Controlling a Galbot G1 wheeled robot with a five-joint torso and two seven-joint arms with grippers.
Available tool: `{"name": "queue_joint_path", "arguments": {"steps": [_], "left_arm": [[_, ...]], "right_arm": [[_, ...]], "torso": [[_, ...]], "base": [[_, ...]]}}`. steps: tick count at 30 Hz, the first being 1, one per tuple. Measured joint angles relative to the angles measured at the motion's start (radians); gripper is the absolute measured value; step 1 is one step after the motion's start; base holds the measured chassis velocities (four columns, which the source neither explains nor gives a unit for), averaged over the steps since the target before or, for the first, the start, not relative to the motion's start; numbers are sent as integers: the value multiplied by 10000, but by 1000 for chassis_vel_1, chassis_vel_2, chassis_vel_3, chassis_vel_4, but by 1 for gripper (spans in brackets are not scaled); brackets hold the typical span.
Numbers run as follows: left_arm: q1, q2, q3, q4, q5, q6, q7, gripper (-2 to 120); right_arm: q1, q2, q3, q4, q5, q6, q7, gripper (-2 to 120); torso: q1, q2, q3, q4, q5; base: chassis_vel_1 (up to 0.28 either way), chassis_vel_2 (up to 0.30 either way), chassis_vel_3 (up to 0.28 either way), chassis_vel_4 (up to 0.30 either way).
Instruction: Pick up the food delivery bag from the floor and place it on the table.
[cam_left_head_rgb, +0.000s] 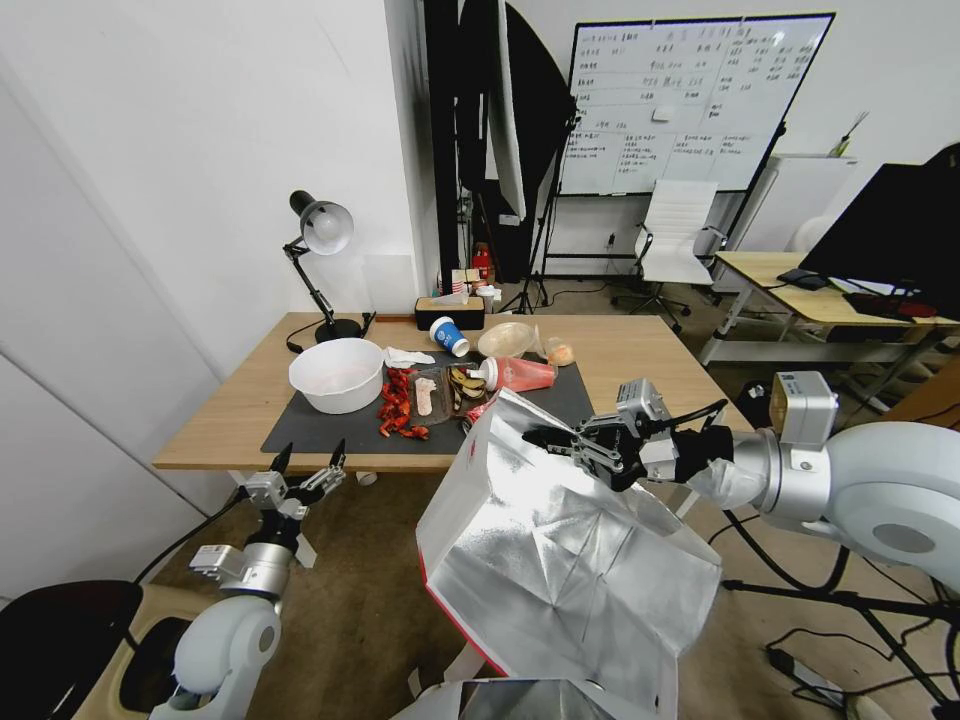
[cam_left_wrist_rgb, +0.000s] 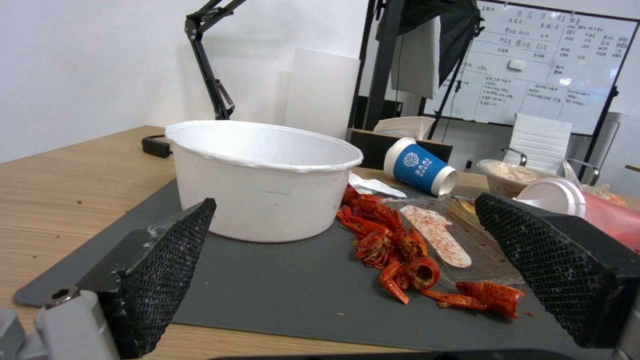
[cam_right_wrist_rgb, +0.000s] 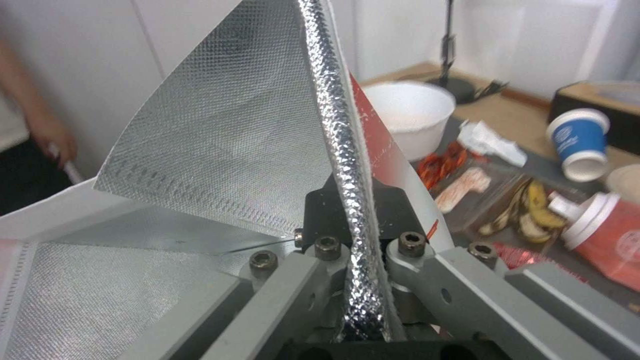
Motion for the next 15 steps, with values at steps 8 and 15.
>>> {"name": "queue_joint_path", "arguments": {"steps": [8,15], "left_arm": [[-6,-12,32,8,0,2,3,100],[15,-18,89,43,30,0,21,100]], "right_arm": [[-5,657,318,-5,360,861,2209,0],[186,1179,829,-759,347,1179,4251,0]], "torso": [[-13,-31,-16,0,3],[-25,-55,-31,0,1]], "base": [[0,0,0,0],[0,0,0,0]]}}
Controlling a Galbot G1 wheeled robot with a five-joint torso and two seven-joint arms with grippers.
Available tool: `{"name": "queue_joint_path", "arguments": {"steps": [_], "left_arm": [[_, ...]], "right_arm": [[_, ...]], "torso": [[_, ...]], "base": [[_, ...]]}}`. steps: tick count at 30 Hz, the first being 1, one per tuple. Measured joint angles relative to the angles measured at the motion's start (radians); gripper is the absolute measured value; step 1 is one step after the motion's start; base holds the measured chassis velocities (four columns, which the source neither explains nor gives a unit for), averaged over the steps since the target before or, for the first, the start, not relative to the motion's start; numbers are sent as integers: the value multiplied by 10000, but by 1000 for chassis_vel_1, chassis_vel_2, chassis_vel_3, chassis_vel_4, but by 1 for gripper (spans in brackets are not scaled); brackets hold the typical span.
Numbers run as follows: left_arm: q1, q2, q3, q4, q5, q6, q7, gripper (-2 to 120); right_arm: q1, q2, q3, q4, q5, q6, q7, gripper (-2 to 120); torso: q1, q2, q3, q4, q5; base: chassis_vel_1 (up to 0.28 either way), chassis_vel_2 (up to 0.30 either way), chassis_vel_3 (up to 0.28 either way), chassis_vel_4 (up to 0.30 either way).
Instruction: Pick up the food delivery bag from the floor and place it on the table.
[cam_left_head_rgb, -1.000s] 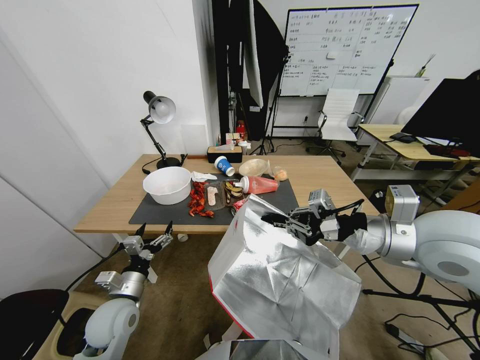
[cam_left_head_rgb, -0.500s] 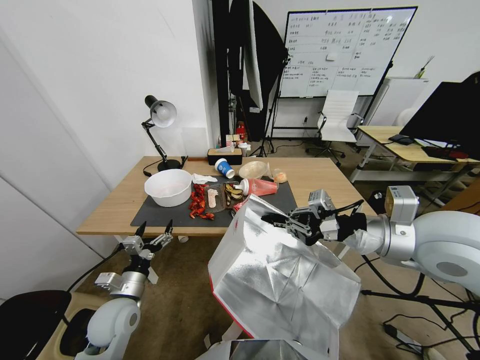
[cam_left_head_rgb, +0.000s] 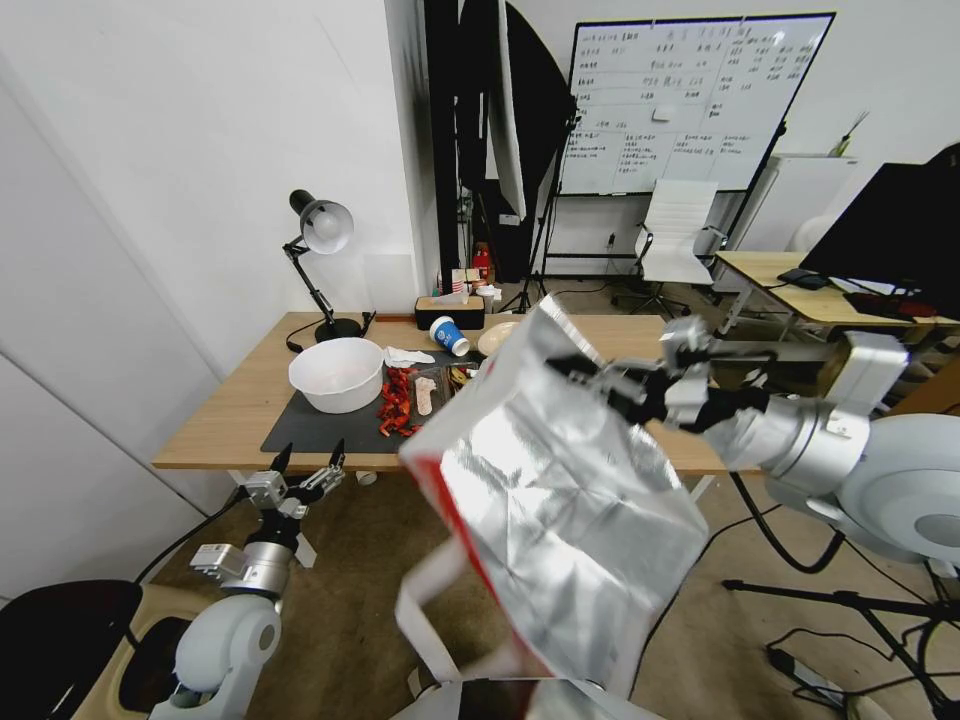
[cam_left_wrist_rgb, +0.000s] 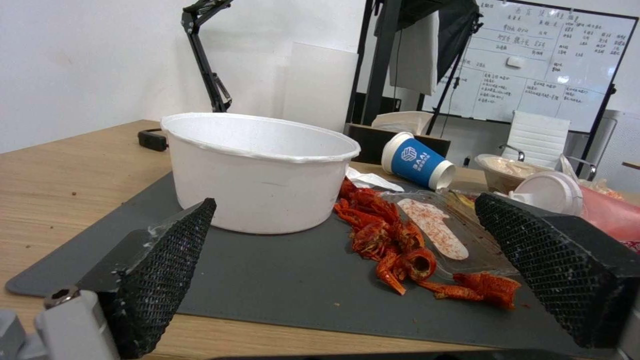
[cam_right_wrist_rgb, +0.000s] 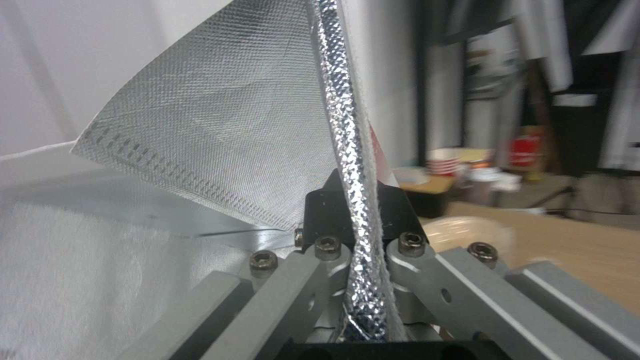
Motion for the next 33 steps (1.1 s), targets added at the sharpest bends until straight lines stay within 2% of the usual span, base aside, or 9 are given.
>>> {"name": "queue_joint_path", "arguments": {"steps": [5,10,22,28,33], "left_arm": [[-1,-10,47,68,37,-7,6,100],[-19,-29,108,109,67,-9,13,100],[-410,268,488,563,66,10,54,100],[-465,329,511,609,55,45,55,100],[-580,336,632,642,59,180,69,100]], "right_arm": [[328,180,85,-1198,419,-316,352,0],[904,413,-247,-2220,666,-554,363,0],[1462,1316,-648,-4528,633,-888,-594,0],[1847,1438,-1223,-5381,238,-917,-1112,0],[2496,1194,-1923,-6044,-187,-893,-1629,0]], "torso": [[-3,-12,-5,-1,4],[-9,-19,-11,0,2],[-15,-34,-19,-1,2],[-16,-39,-20,2,5],[-18,-41,-23,1,-1]], "base": [[0,0,0,0],[0,0,0,0],[0,0,0,0],[0,0,0,0],[0,0,0,0]]}}
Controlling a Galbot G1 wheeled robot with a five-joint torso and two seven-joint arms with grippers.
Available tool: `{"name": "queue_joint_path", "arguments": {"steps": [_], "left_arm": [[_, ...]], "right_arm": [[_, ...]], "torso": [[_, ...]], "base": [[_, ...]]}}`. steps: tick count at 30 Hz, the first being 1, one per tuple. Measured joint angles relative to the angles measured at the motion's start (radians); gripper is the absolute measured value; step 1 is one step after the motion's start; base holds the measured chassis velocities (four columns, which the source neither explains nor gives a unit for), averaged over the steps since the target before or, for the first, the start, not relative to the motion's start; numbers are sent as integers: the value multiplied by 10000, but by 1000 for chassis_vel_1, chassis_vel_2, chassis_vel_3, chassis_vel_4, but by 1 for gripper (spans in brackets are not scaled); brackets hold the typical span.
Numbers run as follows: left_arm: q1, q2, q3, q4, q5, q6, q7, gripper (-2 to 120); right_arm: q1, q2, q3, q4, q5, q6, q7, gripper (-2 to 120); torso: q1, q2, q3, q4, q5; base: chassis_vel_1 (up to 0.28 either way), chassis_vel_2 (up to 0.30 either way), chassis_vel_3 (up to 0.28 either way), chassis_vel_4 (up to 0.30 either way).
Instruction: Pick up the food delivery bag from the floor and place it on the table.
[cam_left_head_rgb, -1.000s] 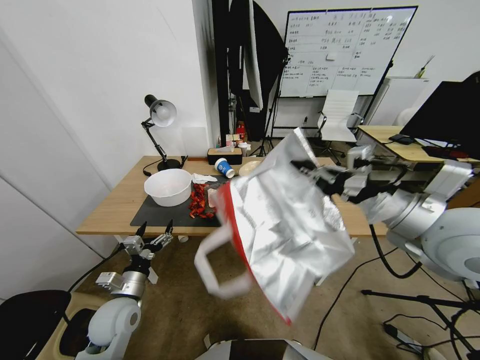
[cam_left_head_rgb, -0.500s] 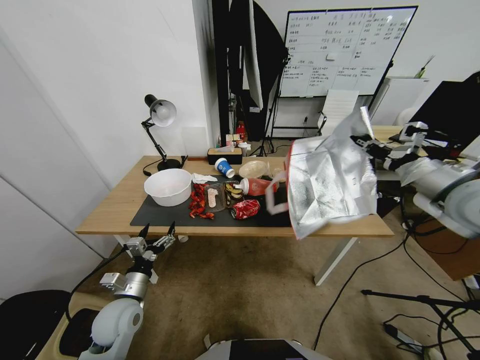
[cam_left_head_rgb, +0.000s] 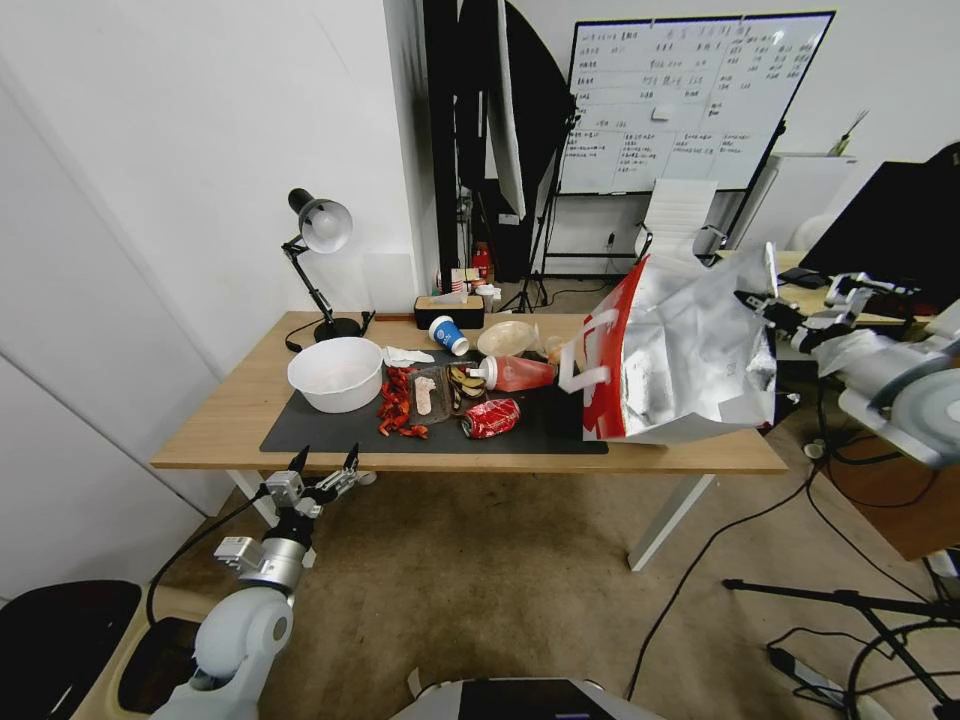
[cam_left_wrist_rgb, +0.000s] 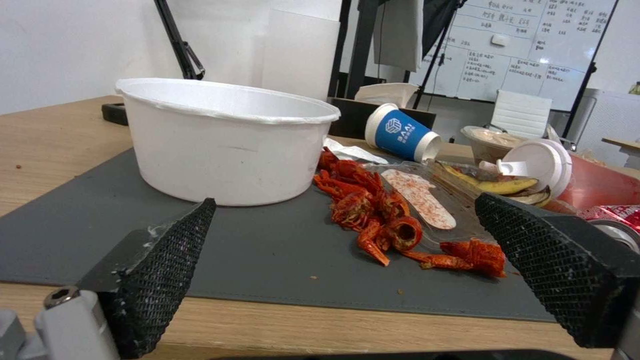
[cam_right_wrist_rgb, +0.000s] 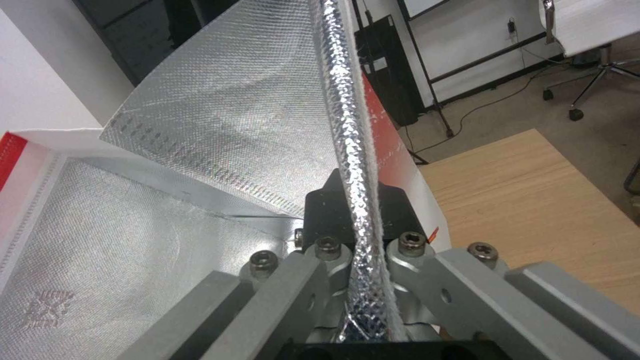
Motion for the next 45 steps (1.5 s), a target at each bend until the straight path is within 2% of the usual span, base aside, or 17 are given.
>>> {"name": "queue_joint_path", "arguments": {"steps": [9,12,14,15,17,20,21,23,24,25,28,33,34,37,45], "left_arm": [[-37,-47,49,46,26,23,36,100],[-23,-22,-12,68,18,21,38,100],[-26,-16,-14,72,14,21,38,100],[-37,-13,-15,81,7,20,38,100],[-47,-12,-11,89,4,20,37,100],[-73,-12,6,102,-1,21,36,100],[-73,-12,6,102,-1,21,36,100],[-111,-15,22,112,-9,20,32,100],[-135,-17,31,129,-21,20,28,100],[-135,-17,31,129,-21,20,28,100],[-137,-18,33,158,-35,6,24,100],[-130,-18,29,158,-49,-12,23,100],[-127,-18,27,153,-52,-17,22,100],[-93,-26,26,131,-53,-44,21,100],[-32,-58,12,112,-53,-153,10,100]], "right_arm": [[726,-42,-795,-351,-343,-5,-321,1],[783,109,-1002,-534,-757,11,-573,19],[762,124,-1003,-542,-816,18,-622,21],[726,136,-1003,-547,-892,37,-698,30],[698,135,-1000,-550,-945,52,-750,34],[637,86,-973,-557,-1031,88,-847,45],[637,86,-973,-557,-1031,88,-847,45],[569,11,-867,-561,-1097,131,-940,54],[501,-52,-769,-572,-1137,195,-1027,63],[501,-52,-769,-572,-1137,195,-1027,63],[367,-72,-627,-576,-1173,275,-1100,78],[296,-80,-553,-583,-1171,341,-1089,89],[311,-87,-552,-619,-1171,377,-1081,96],[343,-125,-556,-746,-1180,527,-1075,100],[280,-142,-526,-753,-1179,563,-1141,100]], "torso": [[0,-3,-2,1,0],[-1,-6,-2,-1,3],[-1,-6,-3,-2,3],[-1,-6,-3,-2,3],[-1,-7,-3,-1,3],[-2,-7,-3,-1,3],[-2,-7,-3,-1,3],[-1,-7,-3,-1,2],[-3,-7,-4,-2,1],[-3,-7,-4,-2,1],[-3,-8,-4,1,1],[-3,-8,-5,-1,3],[-3,-8,-5,0,3],[-3,-9,-5,0,3],[-3,-9,-5,0,2]], "base": [[0,0,0,0],[0,0,0,0],[0,0,0,0],[0,0,0,0],[0,0,0,0],[0,0,0,0],[0,0,0,0],[0,0,0,0],[0,0,0,0],[0,0,0,0],[0,0,0,0],[0,0,0,0],[0,0,0,0],[0,0,0,0],[0,0,0,0]]}}
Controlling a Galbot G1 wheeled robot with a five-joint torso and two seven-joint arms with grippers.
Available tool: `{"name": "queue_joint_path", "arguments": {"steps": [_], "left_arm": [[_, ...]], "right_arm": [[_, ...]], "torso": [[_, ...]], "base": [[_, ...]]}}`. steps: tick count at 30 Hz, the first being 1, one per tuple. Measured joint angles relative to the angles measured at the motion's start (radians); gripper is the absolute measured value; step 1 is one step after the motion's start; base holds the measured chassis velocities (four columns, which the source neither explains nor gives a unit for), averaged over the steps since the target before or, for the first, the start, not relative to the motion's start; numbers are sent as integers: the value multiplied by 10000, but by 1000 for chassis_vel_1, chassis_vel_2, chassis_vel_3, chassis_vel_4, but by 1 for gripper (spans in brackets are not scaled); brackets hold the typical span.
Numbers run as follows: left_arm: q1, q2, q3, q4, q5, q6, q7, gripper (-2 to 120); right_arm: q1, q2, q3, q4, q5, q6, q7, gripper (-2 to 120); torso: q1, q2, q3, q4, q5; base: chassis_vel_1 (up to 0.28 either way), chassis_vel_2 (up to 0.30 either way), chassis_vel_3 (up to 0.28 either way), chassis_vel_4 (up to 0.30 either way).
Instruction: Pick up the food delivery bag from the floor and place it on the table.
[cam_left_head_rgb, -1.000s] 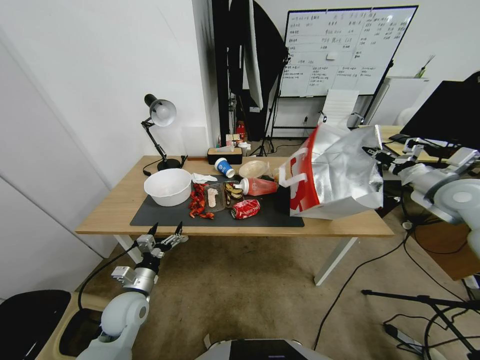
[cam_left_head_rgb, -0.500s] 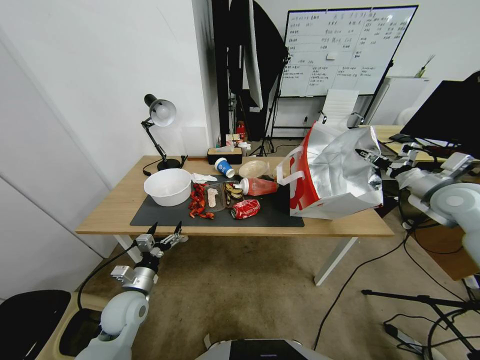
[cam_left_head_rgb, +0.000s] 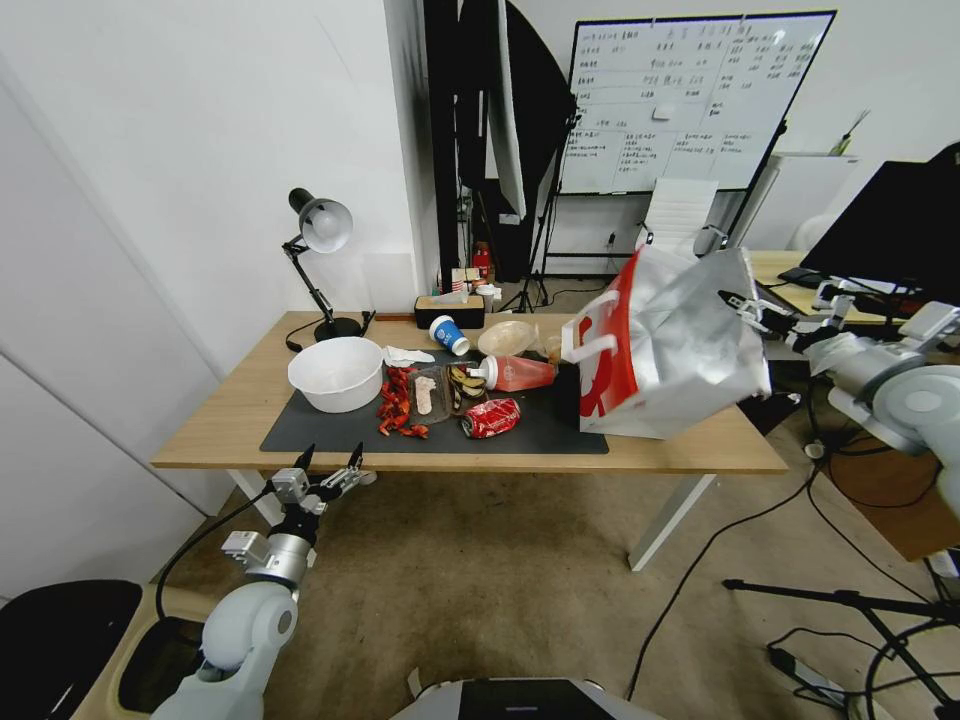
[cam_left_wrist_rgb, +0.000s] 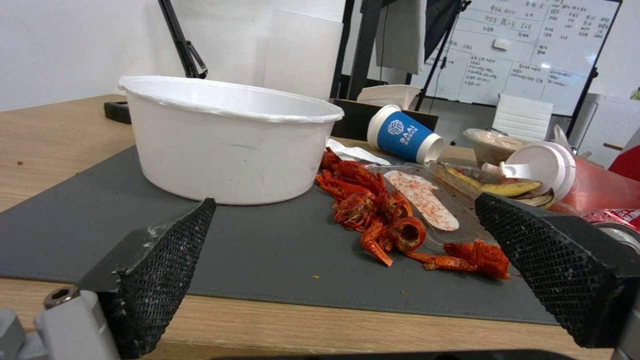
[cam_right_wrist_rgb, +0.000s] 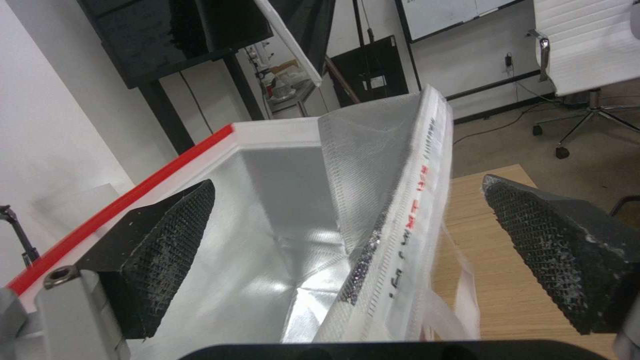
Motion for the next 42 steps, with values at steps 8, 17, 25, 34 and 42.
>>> {"name": "queue_joint_path", "arguments": {"steps": [8,17,25,34,42], "left_arm": [[54,-9,-69,-61,1,-27,-28,100],[39,-21,-150,-48,-77,-174,-77,100],[-1,93,-260,-38,-442,-412,-205,100],[-53,195,-260,-65,-555,-551,-291,100],[-34,251,-313,131,-512,-896,-312,100]], "right_arm": [[-109,-69,256,176,-16,220,-143,100],[-1190,556,1793,2366,-929,378,962,100],[-2911,2477,3381,5289,-3421,-432,2268,100],[-5181,5022,3485,6563,-5633,96,1178,100],[-5694,6145,1990,5174,-8036,1541,-586,100]], "torso": [[0,0,0,0,0],[0,-1,-1,-1,-3],[-1,-1,-2,-2,-2],[-3,-1,-2,-3,-1],[-1,-1,-1,0,-2]], "base": [[0,0,0,0],[0,0,0,0],[0,0,0,0],[0,0,0,0],[0,0,0,0]]}}
